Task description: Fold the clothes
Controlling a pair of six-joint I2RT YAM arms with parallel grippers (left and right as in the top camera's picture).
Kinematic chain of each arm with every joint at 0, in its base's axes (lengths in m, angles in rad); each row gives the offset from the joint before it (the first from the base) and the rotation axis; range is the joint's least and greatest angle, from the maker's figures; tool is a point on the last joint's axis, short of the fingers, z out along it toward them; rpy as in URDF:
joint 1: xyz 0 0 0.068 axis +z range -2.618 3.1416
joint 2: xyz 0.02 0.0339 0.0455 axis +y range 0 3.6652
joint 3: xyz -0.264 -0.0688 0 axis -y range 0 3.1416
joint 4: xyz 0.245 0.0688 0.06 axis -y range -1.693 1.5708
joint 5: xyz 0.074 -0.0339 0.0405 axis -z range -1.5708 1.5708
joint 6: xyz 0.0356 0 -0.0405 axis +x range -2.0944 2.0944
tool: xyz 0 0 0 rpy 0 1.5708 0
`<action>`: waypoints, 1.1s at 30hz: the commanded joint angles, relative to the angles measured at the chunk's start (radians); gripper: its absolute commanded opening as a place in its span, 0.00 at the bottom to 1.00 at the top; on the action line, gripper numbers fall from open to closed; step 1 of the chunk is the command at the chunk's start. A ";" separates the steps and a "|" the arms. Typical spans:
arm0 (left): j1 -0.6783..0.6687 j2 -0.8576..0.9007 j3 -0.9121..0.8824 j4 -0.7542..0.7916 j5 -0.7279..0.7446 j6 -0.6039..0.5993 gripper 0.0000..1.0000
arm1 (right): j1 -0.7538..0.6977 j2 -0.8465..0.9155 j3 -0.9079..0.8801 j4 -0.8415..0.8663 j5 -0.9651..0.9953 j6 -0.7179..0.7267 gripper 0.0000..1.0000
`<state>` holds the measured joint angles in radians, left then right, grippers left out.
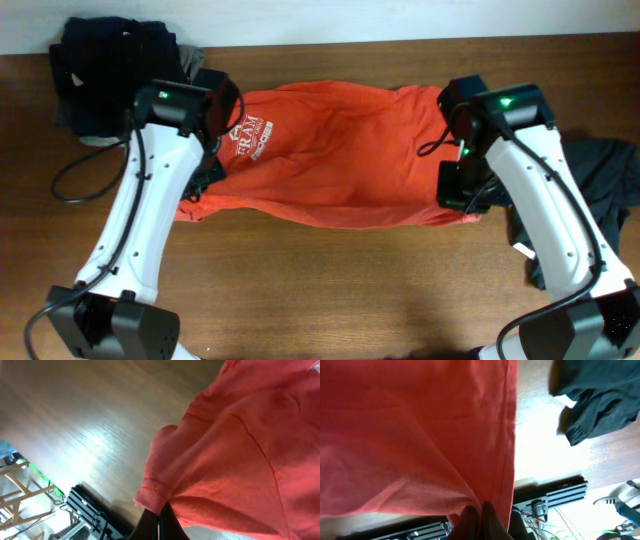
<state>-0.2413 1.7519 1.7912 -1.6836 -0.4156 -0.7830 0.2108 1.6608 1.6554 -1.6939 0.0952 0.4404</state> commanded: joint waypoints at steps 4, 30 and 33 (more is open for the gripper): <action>-0.003 -0.019 -0.006 -0.005 0.048 0.058 0.01 | 0.025 -0.088 -0.029 -0.005 -0.030 0.025 0.06; -0.011 -0.017 -0.009 0.186 0.068 0.129 0.01 | 0.024 -0.092 -0.180 0.051 -0.032 0.025 0.16; -0.011 -0.012 -0.009 0.211 0.068 0.129 0.01 | 0.024 -0.091 -0.233 0.067 -0.035 0.025 0.08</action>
<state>-0.2504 1.7519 1.7901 -1.4929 -0.3237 -0.6689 0.2272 1.5829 1.4742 -1.6386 0.0467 0.4618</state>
